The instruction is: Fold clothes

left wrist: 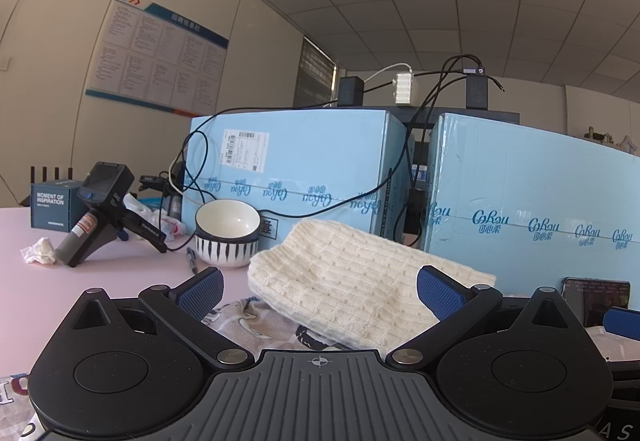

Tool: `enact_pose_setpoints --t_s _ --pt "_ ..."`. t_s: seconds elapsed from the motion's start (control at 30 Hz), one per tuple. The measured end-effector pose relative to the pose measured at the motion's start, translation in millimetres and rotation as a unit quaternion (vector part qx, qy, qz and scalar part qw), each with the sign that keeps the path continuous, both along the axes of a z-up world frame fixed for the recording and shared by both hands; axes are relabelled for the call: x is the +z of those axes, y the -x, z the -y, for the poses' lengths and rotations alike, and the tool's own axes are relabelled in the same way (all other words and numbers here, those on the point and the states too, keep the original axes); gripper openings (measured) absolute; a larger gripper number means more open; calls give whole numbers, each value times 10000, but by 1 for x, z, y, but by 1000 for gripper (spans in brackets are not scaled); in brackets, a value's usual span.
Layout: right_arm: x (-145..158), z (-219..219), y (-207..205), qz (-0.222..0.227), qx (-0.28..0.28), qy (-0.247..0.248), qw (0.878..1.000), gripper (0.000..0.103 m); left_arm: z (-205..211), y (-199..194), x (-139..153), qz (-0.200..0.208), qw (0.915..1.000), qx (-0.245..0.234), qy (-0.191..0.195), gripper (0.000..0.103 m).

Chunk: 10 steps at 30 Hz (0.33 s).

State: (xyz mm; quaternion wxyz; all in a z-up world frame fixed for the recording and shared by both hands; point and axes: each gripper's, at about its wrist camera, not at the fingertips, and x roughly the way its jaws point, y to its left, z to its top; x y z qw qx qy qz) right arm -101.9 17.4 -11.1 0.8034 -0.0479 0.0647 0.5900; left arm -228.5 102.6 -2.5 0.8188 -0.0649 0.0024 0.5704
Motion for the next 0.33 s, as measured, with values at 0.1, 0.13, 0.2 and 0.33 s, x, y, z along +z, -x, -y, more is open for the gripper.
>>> enact_pose_setpoints --t_s 0.1,0.13,0.2,0.33 --pt "0 0 0 0 0 2 10000 103 0 0 0 0 10000 -1 -5 103" --pt "0 0 0 0 1 1 10000 103 0 0 0 -1 10000 -2 -8 103" --pt "0 0 0 0 2 0 10000 103 0 0 0 0 10000 -4 -11 103" --pt "0 0 0 1 2 -1 10000 103 0 0 0 2 10000 -1 -14 103"
